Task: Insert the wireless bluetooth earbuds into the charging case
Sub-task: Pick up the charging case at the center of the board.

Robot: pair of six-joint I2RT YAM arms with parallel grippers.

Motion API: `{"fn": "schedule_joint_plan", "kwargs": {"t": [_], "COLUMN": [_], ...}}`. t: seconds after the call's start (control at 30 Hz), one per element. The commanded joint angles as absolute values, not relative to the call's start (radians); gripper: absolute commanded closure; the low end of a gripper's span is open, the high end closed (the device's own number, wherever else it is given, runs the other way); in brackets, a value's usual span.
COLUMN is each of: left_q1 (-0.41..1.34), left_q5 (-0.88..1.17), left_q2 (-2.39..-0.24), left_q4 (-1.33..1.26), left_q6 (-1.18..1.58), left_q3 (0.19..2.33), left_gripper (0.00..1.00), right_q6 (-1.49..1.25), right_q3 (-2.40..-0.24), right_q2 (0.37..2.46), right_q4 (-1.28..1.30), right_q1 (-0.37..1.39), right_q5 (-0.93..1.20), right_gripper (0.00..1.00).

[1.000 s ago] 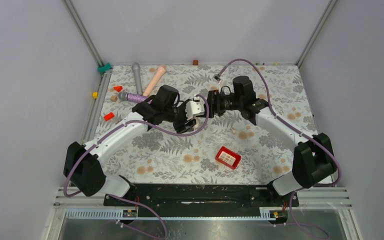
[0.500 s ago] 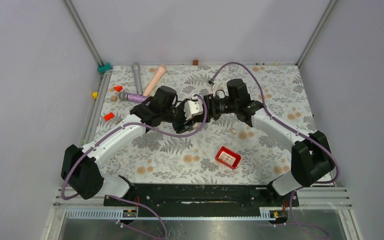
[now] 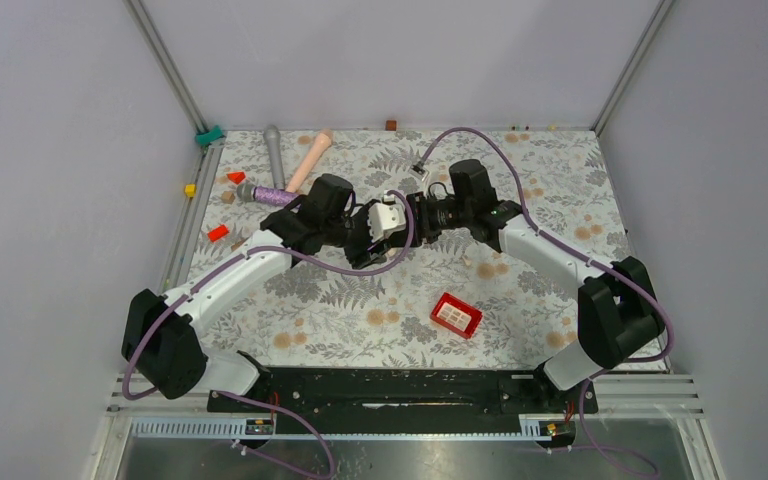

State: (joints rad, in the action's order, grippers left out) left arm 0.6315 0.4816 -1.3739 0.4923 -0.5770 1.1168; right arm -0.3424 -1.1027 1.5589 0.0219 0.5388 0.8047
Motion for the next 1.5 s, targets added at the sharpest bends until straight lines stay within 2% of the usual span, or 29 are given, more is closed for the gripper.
{"fn": "schedule_joint_plan", "kwargs": {"t": [0.0, 0.27, 0.47, 0.57, 0.63, 0.67, 1.07, 1.27, 1.47], "left_q1": [0.634, 0.633, 0.633, 0.634, 0.633, 0.633, 0.626, 0.624, 0.624], "left_q5": [0.473, 0.475, 0.477, 0.476, 0.474, 0.475, 0.58, 0.704, 0.847], "left_q2": [-1.335, -1.33, -1.328, -1.321, -1.315, -1.311, -1.14, -1.127, -1.273], "left_q4": [0.432, 0.43, 0.429, 0.417, 0.407, 0.403, 0.487, 0.82, 1.195], "left_q6": [-0.568, -0.567, -0.565, -0.556, -0.549, -0.549, -0.655, -0.917, -1.14], "left_q3": [1.117, 1.114, 1.113, 1.106, 1.098, 1.094, 1.097, 1.212, 1.403], "left_gripper": [0.47, 0.47, 0.43, 0.31, 0.04, 0.02, 0.02, 0.02, 0.02], "right_q6": [-0.329, -0.326, -0.313, -0.294, -0.276, -0.267, -0.121, 0.051, 0.249], "right_q3": [-1.15, -1.159, -1.171, -1.187, -1.196, -1.199, -1.242, -1.304, -1.321], "right_q2": [1.565, 1.576, 1.579, 1.565, 1.55, 1.541, 1.427, 1.384, 1.301], "right_q4": [0.023, 0.028, 0.039, 0.062, 0.078, 0.082, 0.21, 0.359, 0.512], "right_q1": [0.552, 0.572, 0.575, 0.575, 0.575, 0.575, 0.534, 0.493, 0.492], "right_q5": [0.831, 0.848, 0.851, 0.856, 0.862, 0.866, 0.873, 0.908, 0.945], "right_gripper": [0.53, 0.53, 0.77, 0.8, 0.8, 0.8, 0.77, 0.77, 0.76]}}
